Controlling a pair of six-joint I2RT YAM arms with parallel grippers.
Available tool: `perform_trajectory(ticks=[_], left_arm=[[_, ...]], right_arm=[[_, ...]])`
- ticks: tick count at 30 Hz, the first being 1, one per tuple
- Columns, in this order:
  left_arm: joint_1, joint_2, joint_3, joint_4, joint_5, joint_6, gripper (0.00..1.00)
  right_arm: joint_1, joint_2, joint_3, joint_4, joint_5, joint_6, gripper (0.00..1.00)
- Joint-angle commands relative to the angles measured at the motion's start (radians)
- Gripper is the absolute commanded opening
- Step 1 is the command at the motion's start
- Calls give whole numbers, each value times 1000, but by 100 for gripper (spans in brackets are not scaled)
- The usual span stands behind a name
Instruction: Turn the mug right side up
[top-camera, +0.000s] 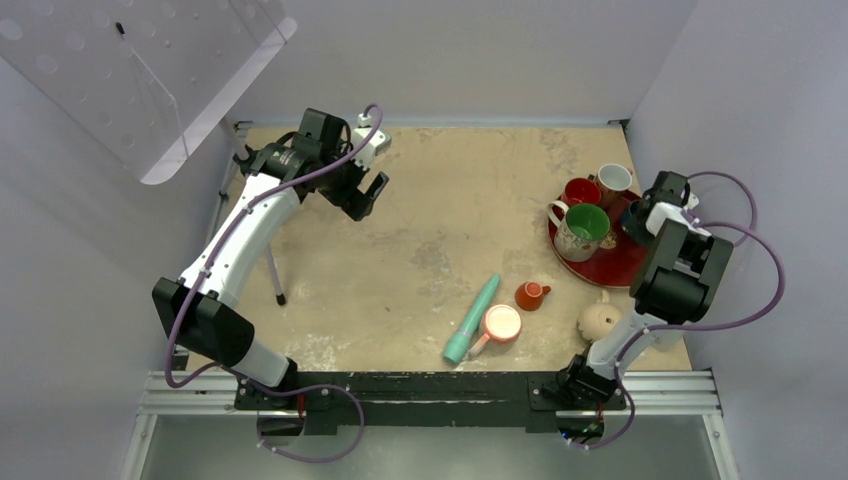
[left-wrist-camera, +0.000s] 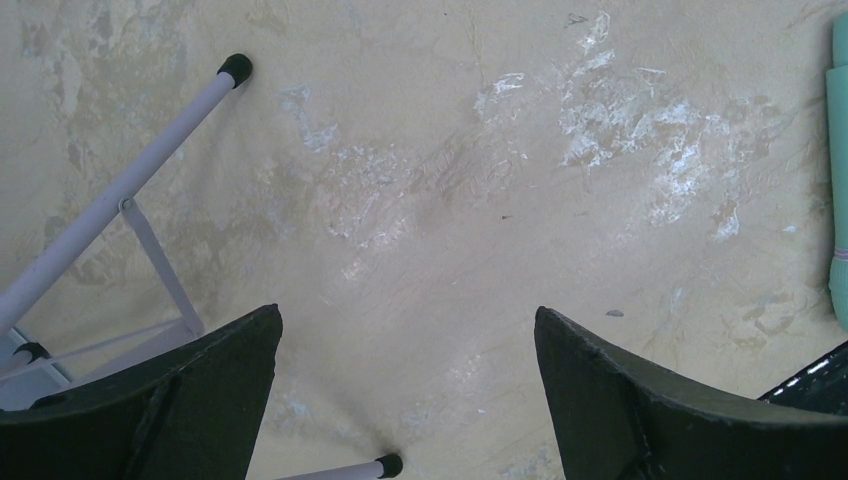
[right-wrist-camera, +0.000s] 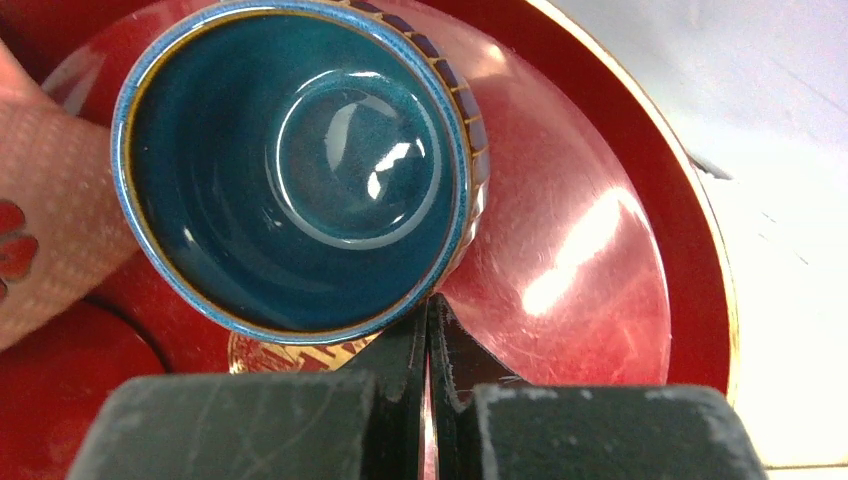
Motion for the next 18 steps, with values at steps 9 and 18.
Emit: perform_trajectory(ticks=[9,18], left_arm=[[13,3,31,13,-43,20,100],[14,5,29,10,-20,13,100]], right_arm=[[-4,101,221,19,-26,-11,0],[-4,-38,127,21,20,-11,0]])
